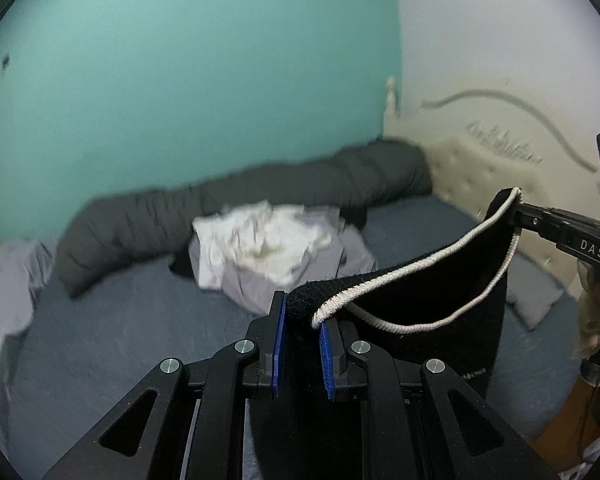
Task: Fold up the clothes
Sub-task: 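Lower the black sweater onto the bed with both grippers, collar first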
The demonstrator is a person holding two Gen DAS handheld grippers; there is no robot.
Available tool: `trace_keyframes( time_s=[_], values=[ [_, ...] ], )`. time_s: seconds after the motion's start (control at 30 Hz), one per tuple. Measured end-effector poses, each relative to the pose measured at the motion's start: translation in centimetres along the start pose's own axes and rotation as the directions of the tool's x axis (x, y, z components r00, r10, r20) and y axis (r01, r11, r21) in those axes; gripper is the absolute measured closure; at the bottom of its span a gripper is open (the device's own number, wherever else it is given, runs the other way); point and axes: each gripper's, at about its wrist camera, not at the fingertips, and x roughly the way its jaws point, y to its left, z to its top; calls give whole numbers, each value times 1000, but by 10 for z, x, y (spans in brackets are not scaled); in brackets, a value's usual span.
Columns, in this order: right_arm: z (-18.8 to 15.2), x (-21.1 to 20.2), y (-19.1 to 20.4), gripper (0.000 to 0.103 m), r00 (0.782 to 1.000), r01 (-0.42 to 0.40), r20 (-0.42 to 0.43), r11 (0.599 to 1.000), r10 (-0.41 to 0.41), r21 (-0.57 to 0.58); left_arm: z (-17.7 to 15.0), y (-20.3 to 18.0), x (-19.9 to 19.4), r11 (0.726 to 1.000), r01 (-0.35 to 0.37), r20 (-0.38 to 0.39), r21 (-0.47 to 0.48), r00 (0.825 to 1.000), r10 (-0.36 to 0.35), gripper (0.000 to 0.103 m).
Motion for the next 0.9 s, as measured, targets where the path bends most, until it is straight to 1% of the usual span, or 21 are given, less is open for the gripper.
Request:
trace_keyframes(
  time_s=[0.1, 0.17, 0.23, 0.33, 0.5, 0.63, 0.7, 0.83, 0.9],
  values=[
    [-21, 63, -21, 97, 997, 22, -77, 1000, -22, 9, -29, 12, 56, 1000, 7, -74, -27, 997, -9, 87],
    [-33, 100, -34, 97, 993, 34, -113, 999, -33, 10, -39, 22, 101, 999, 9, -111, -51, 994, -15, 87],
    [-41, 131, -45, 97, 990, 38, -139, 999, -35, 15, -52, 32, 135, 997, 12, -144, -77, 989, -23, 87],
    [-52, 173, -59, 97, 984, 38, -178, 999, -31, 37, -64, 47, 185, 995, 9, -178, -102, 984, -27, 87],
    [-70, 242, -79, 97, 973, 45, -231, 996, -26, 78, -76, 68, 252, 990, -2, -230, -139, 973, -31, 87],
    [-87, 292, -96, 97, 962, 57, -271, 994, -29, 96, -86, 81, 305, 990, -9, -277, -137, 960, -29, 87],
    [-96, 312, -104, 97, 958, 60, -284, 993, -30, 97, -91, 86, 326, 990, -12, -294, -141, 955, -30, 87],
    [-112, 348, -117, 97, 951, 63, -308, 994, -34, 84, -107, 93, 370, 988, -24, -347, -155, 937, -32, 87],
    [-123, 366, -125, 96, 944, 59, -330, 994, -24, 95, -115, 92, 389, 987, -30, -372, -156, 928, -31, 86]
  ],
)
